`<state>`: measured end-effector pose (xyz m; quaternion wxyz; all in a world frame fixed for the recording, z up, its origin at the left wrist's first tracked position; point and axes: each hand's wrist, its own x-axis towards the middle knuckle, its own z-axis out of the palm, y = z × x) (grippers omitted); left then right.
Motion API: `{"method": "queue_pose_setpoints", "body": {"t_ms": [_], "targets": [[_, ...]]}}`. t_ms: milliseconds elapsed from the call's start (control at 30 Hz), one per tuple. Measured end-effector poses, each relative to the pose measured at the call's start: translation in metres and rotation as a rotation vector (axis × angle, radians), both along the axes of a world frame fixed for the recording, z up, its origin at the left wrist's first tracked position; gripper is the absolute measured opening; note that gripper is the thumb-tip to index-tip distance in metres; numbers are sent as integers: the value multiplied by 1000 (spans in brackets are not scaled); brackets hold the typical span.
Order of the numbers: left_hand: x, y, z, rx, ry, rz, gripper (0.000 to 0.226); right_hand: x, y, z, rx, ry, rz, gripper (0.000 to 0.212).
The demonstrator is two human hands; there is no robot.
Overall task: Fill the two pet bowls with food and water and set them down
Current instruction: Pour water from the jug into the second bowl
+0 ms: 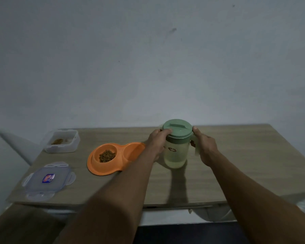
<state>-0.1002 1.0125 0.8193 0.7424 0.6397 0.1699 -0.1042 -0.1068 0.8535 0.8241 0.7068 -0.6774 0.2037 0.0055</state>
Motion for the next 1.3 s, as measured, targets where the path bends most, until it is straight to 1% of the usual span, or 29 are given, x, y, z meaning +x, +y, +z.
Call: {"method": "queue_pose_setpoints", "body": {"t_ms": [67, 167, 367, 533, 700, 800, 933, 1100, 1300], "targets": [[3, -9, -8, -13, -2, -7, 36, 2, -9, -5, -2, -4, -5, 45], [11, -21, -16, -23, -34, 7, 36, 7, -20, -10, -30, -13, 0, 38], [30, -33, -21, -18, -44, 40, 32, 27, -32, -15, -54, -6, -12, 41], [39, -38, -19, -31, -31, 48, 33, 38, -34, -15, -64, 0, -28, 41], [41, -41, -20, -27, -28, 49, 35, 42, -35, -16, -99, 23, -55, 61], [40, -43, -19, -25, -27, 53, 36, 43, -36, -16, -131, 43, -61, 61], [39, -44, -19, 6, -20, 55, 37, 46, -37, -20, -216, 49, -57, 50], [36, -45, -17, 36, -11, 48, 39, 48, -39, -20, -293, 96, -43, 57], [34, -46, -13, 120, -14, 50, 35, 51, -40, -22, -311, 97, -27, 56]]}}
